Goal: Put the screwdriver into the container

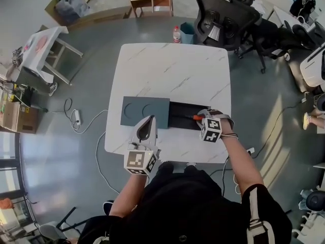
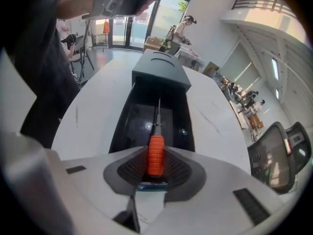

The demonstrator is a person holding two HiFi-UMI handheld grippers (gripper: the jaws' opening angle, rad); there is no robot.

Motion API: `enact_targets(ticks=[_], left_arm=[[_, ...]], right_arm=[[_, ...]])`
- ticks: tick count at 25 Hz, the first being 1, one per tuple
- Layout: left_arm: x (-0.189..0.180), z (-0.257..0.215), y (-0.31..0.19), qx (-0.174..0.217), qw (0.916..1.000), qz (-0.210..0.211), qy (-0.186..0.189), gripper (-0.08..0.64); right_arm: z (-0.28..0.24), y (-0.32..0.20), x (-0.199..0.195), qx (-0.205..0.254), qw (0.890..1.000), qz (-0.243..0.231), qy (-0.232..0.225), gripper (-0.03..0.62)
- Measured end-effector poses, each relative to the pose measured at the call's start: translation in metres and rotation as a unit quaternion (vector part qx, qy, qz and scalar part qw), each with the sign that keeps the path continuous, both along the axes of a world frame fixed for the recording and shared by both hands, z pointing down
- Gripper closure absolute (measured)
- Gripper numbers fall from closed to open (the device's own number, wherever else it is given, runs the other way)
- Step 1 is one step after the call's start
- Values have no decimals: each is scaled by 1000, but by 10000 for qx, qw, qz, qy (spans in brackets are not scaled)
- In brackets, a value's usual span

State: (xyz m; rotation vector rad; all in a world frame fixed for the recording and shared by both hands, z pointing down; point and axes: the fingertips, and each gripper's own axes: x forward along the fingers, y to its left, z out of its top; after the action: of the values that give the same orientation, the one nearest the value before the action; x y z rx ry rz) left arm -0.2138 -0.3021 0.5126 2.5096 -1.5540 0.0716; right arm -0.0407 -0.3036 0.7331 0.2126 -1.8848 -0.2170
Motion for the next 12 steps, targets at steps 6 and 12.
enact_targets(ticks=[6,12], left_arm=[[-4,4,1,-67,10000,-10,-33,551],[-5,12,1,-164,9999,-5,-30,551]], right_arm=[[13,2,0,-76,9994,-51,324,489],[22,5,0,-245,9986,-55,470,461]])
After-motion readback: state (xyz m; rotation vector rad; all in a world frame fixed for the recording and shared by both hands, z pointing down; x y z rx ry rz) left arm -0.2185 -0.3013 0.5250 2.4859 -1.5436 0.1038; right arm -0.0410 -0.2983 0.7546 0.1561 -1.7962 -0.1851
